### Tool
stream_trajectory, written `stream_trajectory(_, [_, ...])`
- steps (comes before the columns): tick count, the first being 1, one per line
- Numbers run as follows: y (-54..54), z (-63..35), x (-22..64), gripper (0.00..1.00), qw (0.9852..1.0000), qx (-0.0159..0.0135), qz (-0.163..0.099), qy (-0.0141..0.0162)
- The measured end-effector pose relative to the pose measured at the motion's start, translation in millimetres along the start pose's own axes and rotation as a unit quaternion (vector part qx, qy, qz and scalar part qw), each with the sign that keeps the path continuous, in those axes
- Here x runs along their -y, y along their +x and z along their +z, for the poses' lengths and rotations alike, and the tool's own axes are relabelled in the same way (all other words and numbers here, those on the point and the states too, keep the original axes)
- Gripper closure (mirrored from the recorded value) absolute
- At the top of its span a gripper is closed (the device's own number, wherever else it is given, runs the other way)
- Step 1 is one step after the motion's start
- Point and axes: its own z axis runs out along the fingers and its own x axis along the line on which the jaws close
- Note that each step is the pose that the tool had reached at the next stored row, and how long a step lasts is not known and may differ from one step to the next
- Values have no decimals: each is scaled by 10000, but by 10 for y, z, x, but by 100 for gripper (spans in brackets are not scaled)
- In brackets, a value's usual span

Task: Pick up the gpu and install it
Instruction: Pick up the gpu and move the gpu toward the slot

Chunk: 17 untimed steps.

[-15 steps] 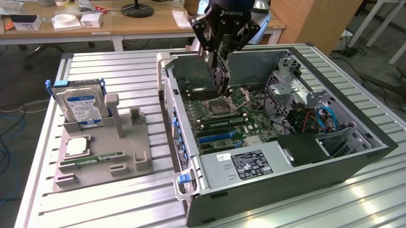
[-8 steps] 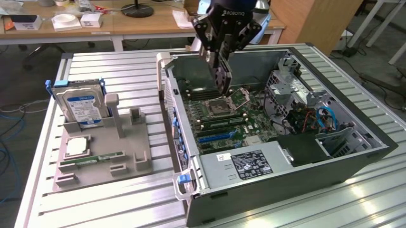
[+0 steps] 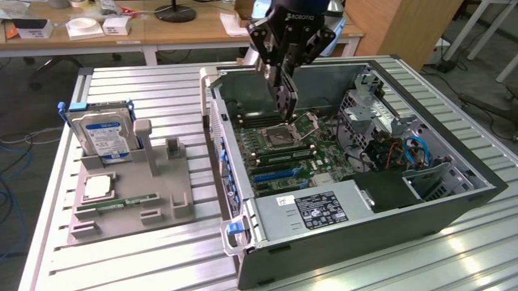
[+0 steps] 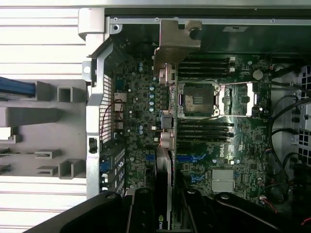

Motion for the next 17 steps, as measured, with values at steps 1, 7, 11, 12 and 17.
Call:
stream_trajectory(1, [-4,0,0,74,10000,0,0,0])
stream_trajectory(7, [-43,-2,2,74,10000,0,0,0])
stream_trajectory(11, [-78,-3,3,74,10000,0,0,0])
stream_trajectory(12, [-87,-4,4,74,10000,0,0,0])
stream_trajectory(17, [-164,-7,5,74,10000,0,0,0])
